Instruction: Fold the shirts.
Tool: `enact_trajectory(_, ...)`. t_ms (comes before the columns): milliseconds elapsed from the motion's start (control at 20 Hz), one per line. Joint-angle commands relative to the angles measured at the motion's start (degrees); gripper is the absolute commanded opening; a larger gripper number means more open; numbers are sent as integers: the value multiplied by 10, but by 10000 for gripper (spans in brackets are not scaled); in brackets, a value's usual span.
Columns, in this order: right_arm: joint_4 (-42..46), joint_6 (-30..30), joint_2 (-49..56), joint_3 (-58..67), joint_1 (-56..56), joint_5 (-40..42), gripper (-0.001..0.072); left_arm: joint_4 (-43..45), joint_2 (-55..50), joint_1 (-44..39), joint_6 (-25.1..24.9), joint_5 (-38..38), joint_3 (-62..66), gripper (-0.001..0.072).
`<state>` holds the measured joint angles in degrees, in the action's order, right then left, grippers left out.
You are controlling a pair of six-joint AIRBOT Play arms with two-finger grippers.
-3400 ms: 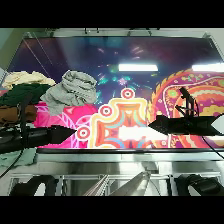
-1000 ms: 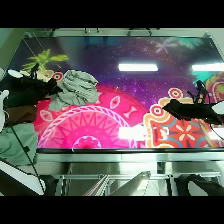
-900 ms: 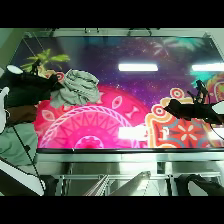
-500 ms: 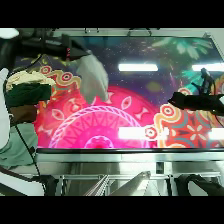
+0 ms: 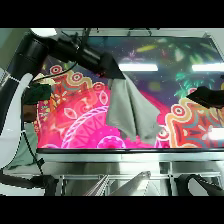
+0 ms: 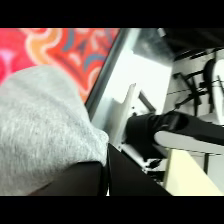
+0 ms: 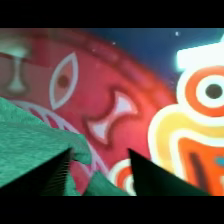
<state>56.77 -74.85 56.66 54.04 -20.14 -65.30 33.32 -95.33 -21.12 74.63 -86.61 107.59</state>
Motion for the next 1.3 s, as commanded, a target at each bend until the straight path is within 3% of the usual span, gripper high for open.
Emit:
enact_trajectory(0, 0, -2, -1, 2, -18, -37, 527, 99, 2, 2, 29, 5, -47, 334)
enact_trajectory(250, -22, -9, 24, -51, -9, -74, 527, 148, 2, 62, 43, -78, -101, 341)
enact_trajectory(400, -68, 33, 38, -140, 25, -53, 526, 153, 2, 78, 47, -87, -203, 341)
enact_trajectory(700, -196, 151, 136, -209, 134, 35, 522, 176, 1, 79, -7, 51, -406, 341)
enact_trajectory(850, -254, 192, 201, -208, 154, 51, 522, 215, 0, 79, -7, 133, -451, 341)
enact_trajectory(1050, -329, 258, 248, -208, 153, 51, 515, 176, -7, 67, -9, 212, -462, 341)
enact_trajectory(1150, -364, 296, 252, -207, 153, 51, 420, 142, -24, 52, -26, 218, -442, 342)
enact_trajectory(1200, -372, 302, 252, -205, 153, 51, 410, 129, -36, 43, -28, 217, -431, 341)
enact_trajectory(1250, -371, 302, 252, -200, 153, 47, 204, 120, -49, 33, -28, 212, -417, 340)
